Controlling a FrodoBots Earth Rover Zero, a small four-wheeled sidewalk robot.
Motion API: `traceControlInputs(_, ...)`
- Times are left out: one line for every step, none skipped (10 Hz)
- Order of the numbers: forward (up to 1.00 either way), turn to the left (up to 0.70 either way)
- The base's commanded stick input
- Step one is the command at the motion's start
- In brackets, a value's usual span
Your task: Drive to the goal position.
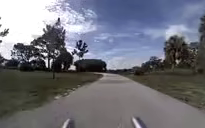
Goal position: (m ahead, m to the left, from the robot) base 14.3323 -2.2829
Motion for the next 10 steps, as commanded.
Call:
traceControlInputs(0.69,0.03)
traceControlInputs(0.69,0.03)
traceControlInputs(0.69,0.03)
traceControlInputs(0.69,0.03)
traceControlInputs(0.69,0.03)
traceControlInputs(0.69,0.03)
traceControlInputs(0.69,0.03)
traceControlInputs(0.69,0.03)
traceControlInputs(0.69,0.03)
traceControlInputs(0.69,0.03)
